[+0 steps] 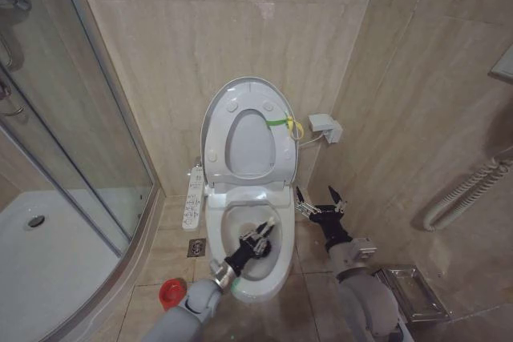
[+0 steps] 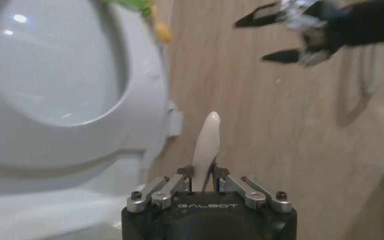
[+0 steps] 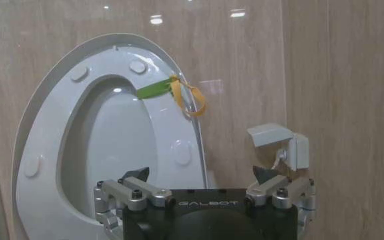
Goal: Open the toilet lid, clean the toilet bowl with a toilet brush, close the toilet lid, and flush.
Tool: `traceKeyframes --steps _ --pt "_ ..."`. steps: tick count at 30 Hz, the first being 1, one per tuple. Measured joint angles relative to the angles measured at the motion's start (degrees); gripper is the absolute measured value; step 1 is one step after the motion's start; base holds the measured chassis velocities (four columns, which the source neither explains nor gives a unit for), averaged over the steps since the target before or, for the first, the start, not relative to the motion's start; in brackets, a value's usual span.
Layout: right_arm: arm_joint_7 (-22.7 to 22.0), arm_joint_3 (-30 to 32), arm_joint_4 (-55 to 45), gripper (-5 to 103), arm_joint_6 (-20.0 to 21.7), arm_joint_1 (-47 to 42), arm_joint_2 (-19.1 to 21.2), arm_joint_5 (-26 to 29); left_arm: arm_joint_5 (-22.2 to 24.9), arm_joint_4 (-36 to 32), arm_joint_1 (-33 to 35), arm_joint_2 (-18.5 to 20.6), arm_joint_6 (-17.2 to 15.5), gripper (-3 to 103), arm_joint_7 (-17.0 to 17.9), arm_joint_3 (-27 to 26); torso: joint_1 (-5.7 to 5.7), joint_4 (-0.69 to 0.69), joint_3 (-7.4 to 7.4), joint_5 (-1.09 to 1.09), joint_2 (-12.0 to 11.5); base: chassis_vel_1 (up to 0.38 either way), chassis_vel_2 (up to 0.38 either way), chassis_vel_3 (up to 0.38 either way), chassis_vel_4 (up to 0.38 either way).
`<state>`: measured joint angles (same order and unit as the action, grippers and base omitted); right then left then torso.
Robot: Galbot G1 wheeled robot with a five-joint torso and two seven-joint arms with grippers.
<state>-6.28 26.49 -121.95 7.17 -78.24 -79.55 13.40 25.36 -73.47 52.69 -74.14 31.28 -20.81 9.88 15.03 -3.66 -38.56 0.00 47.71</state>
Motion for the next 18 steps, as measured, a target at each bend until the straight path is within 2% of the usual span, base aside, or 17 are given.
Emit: traceKeyframes --steps 5,13,18 --pt "0.0 0.0 0.0 100 0.0 0.0 0.0 0.0 -0.9 -0.7 1.1 -0.5 0.0 19 0.0 1.1 0.00 0.01 0.00 0.00 0.0 0.000 0.000 0.000 0.000" --pt "0.0 0.0 0.0 100 0.0 0.0 0.0 0.0 -1.3 5.3 1.0 1.2 0.7 19 -1.4 -2.4 0.00 0.02 0.00 -0.01 0.0 0.000 0.000 0.000 0.000" --pt "0.0 0.0 0.0 100 0.0 0.0 0.0 0.0 -1.5 5.8 0.6 1.9 1.1 19 -1.7 -3.4 0.00 0.02 0.00 -0.01 0.0 0.000 0.000 0.000 0.000"
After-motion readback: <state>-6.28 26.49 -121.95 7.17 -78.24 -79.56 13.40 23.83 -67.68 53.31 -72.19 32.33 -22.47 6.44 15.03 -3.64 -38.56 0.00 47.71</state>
